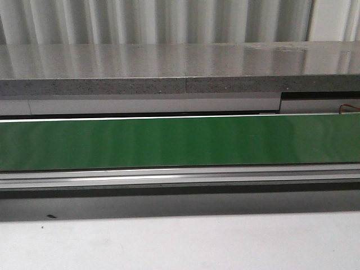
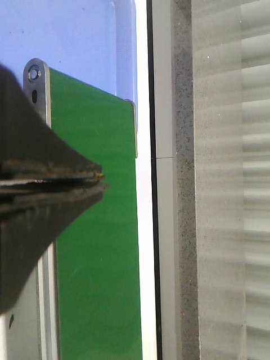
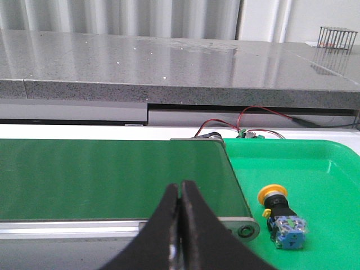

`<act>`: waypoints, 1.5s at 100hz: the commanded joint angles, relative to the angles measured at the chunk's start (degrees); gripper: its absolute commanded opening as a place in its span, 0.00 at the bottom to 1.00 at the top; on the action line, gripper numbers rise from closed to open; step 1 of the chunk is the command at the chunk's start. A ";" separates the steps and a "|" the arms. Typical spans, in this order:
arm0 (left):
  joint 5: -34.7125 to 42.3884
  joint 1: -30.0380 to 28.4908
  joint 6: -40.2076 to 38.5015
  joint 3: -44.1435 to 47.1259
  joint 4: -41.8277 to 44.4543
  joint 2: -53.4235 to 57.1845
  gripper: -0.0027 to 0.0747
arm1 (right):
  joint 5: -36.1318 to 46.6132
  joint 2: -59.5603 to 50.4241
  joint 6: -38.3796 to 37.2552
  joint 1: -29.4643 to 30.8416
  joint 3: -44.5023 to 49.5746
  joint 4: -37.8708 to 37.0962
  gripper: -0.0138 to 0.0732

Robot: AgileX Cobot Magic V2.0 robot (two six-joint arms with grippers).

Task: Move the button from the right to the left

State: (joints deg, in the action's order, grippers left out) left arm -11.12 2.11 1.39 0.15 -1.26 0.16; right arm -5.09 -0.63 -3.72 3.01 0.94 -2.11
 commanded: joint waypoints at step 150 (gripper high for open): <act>4.82 -0.09 -0.16 2.29 -0.40 1.65 0.01 | -40.95 60.56 0.21 0.17 -48.41 0.25 0.80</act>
State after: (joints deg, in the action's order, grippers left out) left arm -11.12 2.11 1.39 0.15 -1.26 0.16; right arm -47.48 57.82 -3.72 3.01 -44.05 -1.70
